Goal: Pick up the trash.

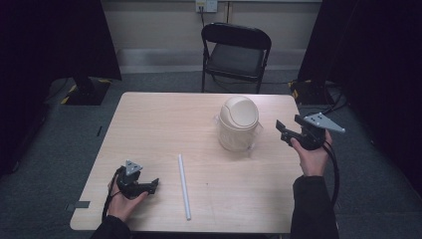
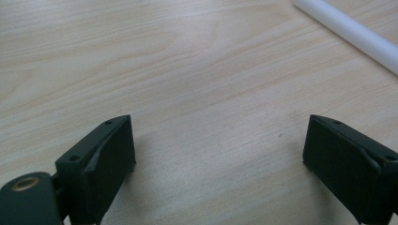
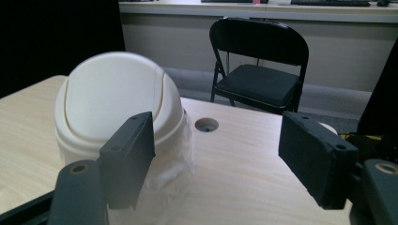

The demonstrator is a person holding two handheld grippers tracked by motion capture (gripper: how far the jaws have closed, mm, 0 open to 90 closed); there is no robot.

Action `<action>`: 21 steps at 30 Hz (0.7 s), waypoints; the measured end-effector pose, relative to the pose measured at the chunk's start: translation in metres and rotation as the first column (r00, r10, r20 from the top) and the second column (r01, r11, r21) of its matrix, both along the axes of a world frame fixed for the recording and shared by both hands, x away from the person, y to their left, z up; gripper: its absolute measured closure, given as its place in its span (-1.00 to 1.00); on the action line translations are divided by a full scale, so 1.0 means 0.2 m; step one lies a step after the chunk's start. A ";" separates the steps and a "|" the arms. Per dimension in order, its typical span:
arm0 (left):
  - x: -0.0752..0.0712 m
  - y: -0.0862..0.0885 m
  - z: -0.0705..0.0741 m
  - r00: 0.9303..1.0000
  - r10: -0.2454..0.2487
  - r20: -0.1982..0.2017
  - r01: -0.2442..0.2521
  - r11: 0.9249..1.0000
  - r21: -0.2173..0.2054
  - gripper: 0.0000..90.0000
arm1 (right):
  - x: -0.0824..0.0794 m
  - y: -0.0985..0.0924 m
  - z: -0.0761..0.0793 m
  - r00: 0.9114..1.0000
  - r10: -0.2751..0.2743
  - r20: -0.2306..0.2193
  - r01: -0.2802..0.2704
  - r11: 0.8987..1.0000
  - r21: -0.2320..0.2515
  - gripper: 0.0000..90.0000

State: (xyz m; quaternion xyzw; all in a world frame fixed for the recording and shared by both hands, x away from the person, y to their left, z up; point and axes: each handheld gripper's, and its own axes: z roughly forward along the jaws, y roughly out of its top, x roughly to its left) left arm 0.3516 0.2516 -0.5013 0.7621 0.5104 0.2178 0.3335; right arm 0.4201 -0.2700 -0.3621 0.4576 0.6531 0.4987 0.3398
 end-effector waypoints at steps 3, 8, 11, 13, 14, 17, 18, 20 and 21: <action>0.00 0.00 0.00 1.000 0.000 0.000 0.000 1.000 0.001 -0.80 | 0.05 0.03 0.03 1.000 0.002 0.008 -0.002 1.000 0.001 -0.41; 0.00 0.00 0.00 1.000 0.000 0.000 0.000 1.000 0.001 -0.80 | 0.15 0.09 0.04 1.000 0.021 0.011 -0.021 1.000 0.011 -0.42; 0.00 0.00 0.00 1.000 0.000 0.000 0.000 1.000 0.001 -0.80 | 0.21 0.15 0.02 0.999 0.038 0.007 -0.039 0.998 0.048 -0.42; 0.00 0.00 0.00 1.000 0.000 0.000 0.000 1.000 0.000 -0.80 | 0.25 0.20 0.00 0.999 0.043 -0.007 -0.043 0.998 0.036 -0.42; 0.00 0.00 0.00 1.000 0.000 0.000 0.000 1.000 0.000 -0.80 | 0.25 0.20 0.00 0.999 0.043 -0.007 -0.043 0.998 0.036 -0.42; 0.00 0.00 0.00 1.000 0.000 0.000 0.000 1.000 0.001 -0.80 | 0.30 0.26 -0.03 0.997 0.068 -0.023 -0.067 0.997 0.034 -0.43; 0.00 0.00 0.00 1.000 -0.002 -0.002 0.002 1.000 0.001 -0.80 | 0.32 0.28 -0.05 0.997 0.076 -0.029 -0.075 0.997 0.033 -0.43; 0.00 0.00 0.00 1.000 -0.001 -0.002 0.001 1.000 0.001 -0.80 | 0.33 0.31 -0.06 0.996 0.088 -0.034 -0.087 0.996 0.036 -0.43; 0.00 0.00 0.00 1.000 -0.001 -0.002 0.001 1.000 0.001 -0.80 | 0.34 0.32 -0.07 0.995 0.090 -0.040 -0.088 0.996 0.031 -0.43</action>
